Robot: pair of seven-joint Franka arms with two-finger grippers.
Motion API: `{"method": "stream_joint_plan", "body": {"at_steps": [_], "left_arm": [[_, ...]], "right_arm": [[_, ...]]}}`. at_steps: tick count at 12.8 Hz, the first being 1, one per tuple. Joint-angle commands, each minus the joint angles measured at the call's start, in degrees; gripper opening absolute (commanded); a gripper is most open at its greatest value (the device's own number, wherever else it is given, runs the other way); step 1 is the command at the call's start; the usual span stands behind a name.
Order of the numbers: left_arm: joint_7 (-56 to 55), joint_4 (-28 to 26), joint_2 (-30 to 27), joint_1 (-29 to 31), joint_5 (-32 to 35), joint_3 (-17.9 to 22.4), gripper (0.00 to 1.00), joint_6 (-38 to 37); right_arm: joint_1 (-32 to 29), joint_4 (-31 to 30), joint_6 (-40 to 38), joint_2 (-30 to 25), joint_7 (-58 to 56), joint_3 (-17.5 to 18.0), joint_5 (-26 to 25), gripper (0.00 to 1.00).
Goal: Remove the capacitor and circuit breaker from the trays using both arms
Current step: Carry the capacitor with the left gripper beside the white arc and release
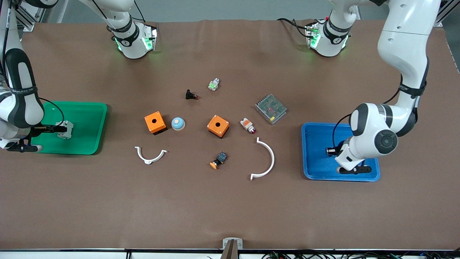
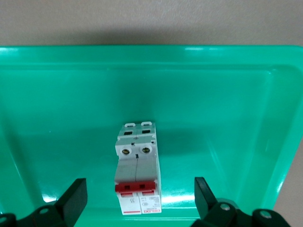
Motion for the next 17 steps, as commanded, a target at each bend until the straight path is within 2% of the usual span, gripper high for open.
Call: {"method": "stream_joint_plan", "body": {"at_steps": [1, 5, 6, 8, 10, 11, 13, 17], "left_arm": [[-5.12, 4.16, -1.67, -4.6, -0.74, -0.01, 0.02, -2.83], [-16.35, 10.94, 1.65, -11.81, -0.65, -0.37, 0.01, -5.3], [-19.43, 12.26, 3.06, -14.0, -0.74, -0.37, 0.01, -5.3], [-25.76, 13.93, 5.7, -17.18, -0.74, -0.37, 0.01, -5.22], [-31.91, 16.65, 8.68, -20.6, -0.74, -0.37, 0.0, -4.78], [-34.81, 18.32, 10.35, -21.83, -0.74, -0.37, 0.0, -4.69], [-39.14, 21.31, 13.26, -24.04, -0.74, -0.37, 0.0, -4.34], [-43.27, 21.5, 17.13, -25.98, -0.74, -0.37, 0.0, 5.75]], "right_arm": [[-1.1, -1.57, 0.99, -0.73, -0.43, 0.79, -1.94, 1.0], [-1.1, -2.02, 3.1, 1.55, -0.25, 0.79, -1.85, 0.84], [-0.92, -2.02, 2.67, 1.56, 0.27, 0.79, -1.85, 0.7], [-0.48, -1.67, 0.66, 1.21, 1.5, 0.88, -1.85, 0.35], [-0.57, 0.0, -2.51, 0.94, 1.16, 0.88, -1.76, 0.13], [-0.57, 2.01, -5.13, 0.94, 1.24, 1.05, -1.24, 0.08], [-0.22, 7.88, -11.54, 0.94, 1.24, 1.49, -0.97, 0.06], [3.19, 22.83, -22.72, 0.94, 1.94, 7.63, -0.71, 0.06]]}}
